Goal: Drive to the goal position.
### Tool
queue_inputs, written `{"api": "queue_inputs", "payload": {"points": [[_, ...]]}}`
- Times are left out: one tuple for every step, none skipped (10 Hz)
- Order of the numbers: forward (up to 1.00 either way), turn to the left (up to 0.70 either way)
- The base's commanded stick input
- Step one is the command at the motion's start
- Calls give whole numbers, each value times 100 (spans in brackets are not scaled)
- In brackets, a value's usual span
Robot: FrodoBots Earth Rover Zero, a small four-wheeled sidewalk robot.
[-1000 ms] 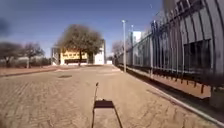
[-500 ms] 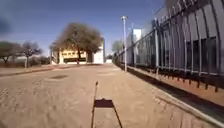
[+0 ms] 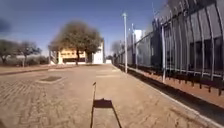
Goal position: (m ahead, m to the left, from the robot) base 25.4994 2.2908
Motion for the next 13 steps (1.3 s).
{"api": "queue_inputs", "payload": {"points": [[100,0],[100,0],[100,0],[100,0],[100,0],[100,0],[100,0],[100,0],[100,0],[100,0],[100,0],[100,0],[100,0]]}}
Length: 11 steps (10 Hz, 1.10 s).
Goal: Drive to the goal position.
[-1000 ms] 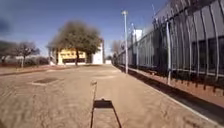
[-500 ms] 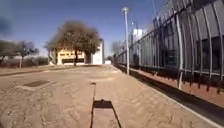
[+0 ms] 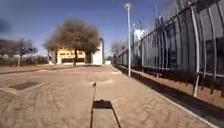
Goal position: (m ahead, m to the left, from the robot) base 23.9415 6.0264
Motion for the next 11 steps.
{"api": "queue_inputs", "payload": {"points": [[100,0],[100,0],[100,0],[100,0],[100,0],[100,27],[100,27],[100,22],[100,11],[100,0],[100,0]]}}
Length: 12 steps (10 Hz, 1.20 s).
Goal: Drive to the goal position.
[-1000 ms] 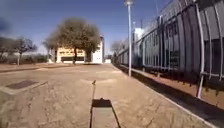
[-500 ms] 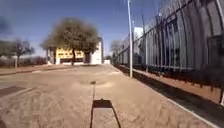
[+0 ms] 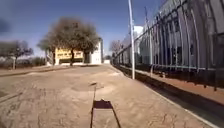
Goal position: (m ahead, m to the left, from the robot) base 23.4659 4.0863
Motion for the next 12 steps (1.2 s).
{"api": "queue_inputs", "payload": {"points": [[100,0],[100,0],[100,0],[100,0],[100,0],[100,0],[100,0],[100,0],[100,1],[100,6],[100,10],[100,14]]}}
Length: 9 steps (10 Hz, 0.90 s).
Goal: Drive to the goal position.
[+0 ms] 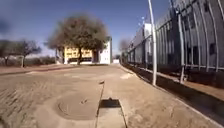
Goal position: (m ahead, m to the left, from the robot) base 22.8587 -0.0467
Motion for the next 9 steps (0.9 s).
{"api": "queue_inputs", "payload": {"points": [[100,18],[100,22],[100,27],[100,16],[100,3],[100,0],[100,0],[100,0],[100,0]]}}
